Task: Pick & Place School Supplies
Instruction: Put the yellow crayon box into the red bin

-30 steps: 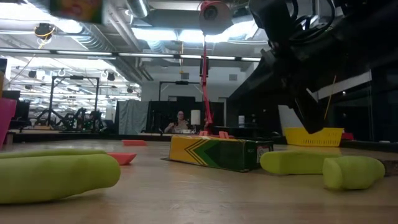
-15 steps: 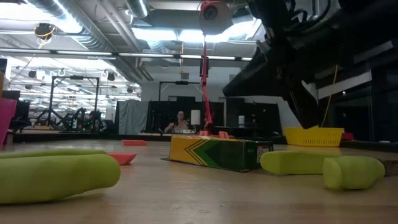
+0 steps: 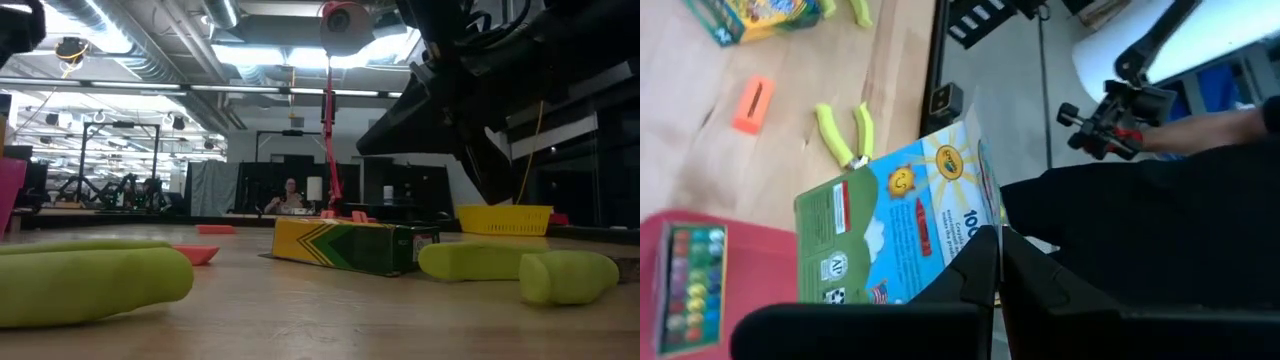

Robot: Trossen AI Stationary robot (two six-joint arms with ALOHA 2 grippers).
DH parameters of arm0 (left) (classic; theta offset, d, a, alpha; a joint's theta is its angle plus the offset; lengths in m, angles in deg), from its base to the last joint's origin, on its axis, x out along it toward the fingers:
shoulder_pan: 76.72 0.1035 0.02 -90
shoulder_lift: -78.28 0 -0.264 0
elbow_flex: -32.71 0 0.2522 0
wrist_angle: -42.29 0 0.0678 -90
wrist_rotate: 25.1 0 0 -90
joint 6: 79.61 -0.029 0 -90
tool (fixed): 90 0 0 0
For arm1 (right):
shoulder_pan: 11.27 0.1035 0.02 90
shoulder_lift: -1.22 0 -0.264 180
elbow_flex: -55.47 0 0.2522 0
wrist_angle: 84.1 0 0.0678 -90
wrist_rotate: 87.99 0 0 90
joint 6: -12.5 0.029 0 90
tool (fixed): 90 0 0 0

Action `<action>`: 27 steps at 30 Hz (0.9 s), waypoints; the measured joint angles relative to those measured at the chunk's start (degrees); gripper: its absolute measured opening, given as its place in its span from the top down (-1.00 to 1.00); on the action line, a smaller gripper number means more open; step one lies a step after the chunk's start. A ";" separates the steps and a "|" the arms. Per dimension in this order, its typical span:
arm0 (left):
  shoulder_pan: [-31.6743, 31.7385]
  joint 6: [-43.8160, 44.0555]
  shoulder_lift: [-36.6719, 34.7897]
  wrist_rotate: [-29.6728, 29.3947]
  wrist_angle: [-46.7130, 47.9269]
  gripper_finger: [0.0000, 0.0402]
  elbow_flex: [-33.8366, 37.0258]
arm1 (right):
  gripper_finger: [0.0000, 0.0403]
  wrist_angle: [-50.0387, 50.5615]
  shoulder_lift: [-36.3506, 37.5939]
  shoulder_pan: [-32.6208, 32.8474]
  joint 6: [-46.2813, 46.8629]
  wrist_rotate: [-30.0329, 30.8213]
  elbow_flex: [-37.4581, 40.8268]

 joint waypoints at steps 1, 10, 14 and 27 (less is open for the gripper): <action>-1.26 1.35 0.96 -1.05 -0.03 0.99 0.00 | 1.00 0.00 -0.01 0.00 -0.01 -0.16 0.00; -9.88 12.90 9.42 -9.52 -0.50 0.99 0.00 | 1.00 -0.05 0.00 0.00 -0.03 -0.81 0.00; -11.79 16.53 13.65 -10.42 -0.47 0.99 0.00 | 1.00 -0.05 -0.01 0.00 -0.20 -1.93 0.00; -14.36 27.51 21.12 -15.88 -0.07 0.99 5.08 | 1.00 -0.10 -0.01 0.11 -0.23 -2.27 0.00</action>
